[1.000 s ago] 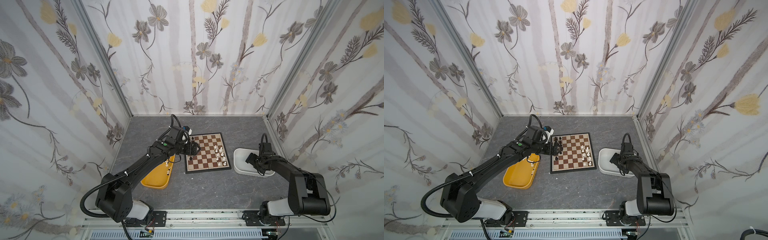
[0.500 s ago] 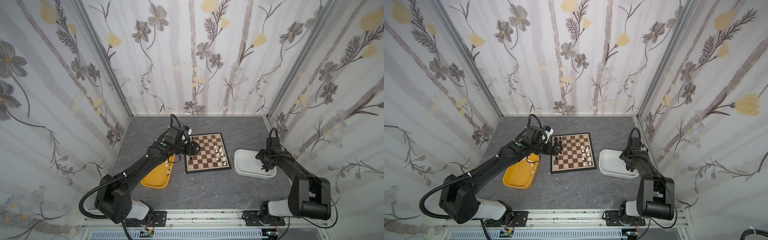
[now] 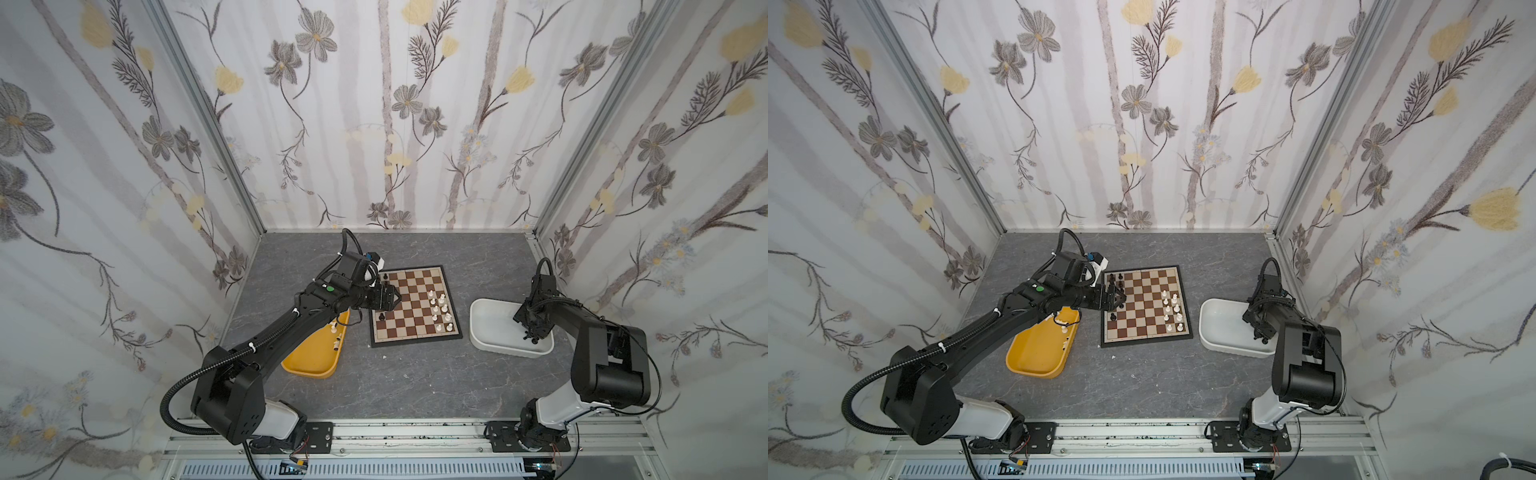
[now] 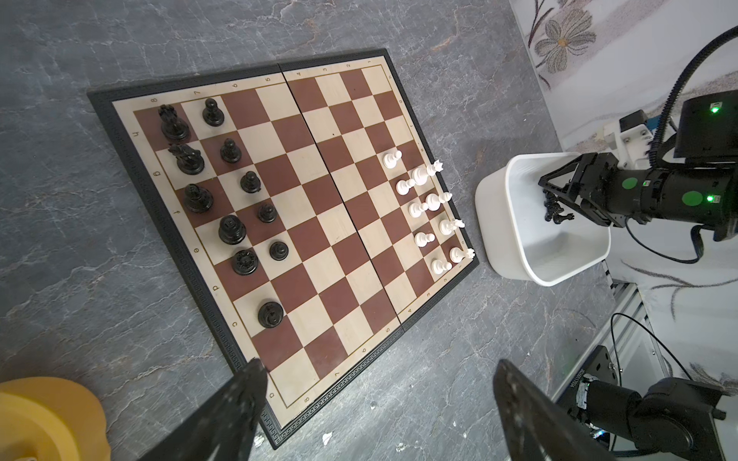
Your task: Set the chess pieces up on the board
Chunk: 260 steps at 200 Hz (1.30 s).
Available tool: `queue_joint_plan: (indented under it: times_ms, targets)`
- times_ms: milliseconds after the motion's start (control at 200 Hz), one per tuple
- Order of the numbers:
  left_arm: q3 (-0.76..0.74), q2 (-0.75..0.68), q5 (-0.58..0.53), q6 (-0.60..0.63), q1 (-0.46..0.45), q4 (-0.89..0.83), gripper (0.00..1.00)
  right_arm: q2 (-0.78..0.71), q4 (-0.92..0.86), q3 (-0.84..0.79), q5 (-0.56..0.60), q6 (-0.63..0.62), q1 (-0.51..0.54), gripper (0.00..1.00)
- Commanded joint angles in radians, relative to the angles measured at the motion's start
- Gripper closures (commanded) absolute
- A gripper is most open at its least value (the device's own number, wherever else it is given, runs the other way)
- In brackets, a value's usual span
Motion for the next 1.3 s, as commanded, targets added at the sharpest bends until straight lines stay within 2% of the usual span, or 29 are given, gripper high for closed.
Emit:
queue_joint_plan:
  times_ms: [0,135,849,1074,1294]
  targets:
    - [0.011,0.004,0.002,0.010,0.002,0.018,0.10,0.009,0.046,-0.006,-0.075,-0.011,0.001,0.44]
    - [0.011,0.008,0.005,0.007,0.004,0.019,0.10,-0.002,0.062,-0.032,-0.135,-0.011,0.002,0.49]
    - [0.011,0.001,-0.006,-0.002,0.006,0.022,0.11,0.006,0.056,-0.056,-0.128,0.000,0.002,0.72]
    - [0.010,-0.002,-0.002,-0.009,0.012,0.025,0.11,-0.035,0.073,-0.079,-0.170,-0.002,0.005,0.78]
    - [0.008,0.006,0.022,-0.040,0.028,0.041,0.11,-0.106,0.086,-0.067,-0.182,-0.024,0.045,0.79]
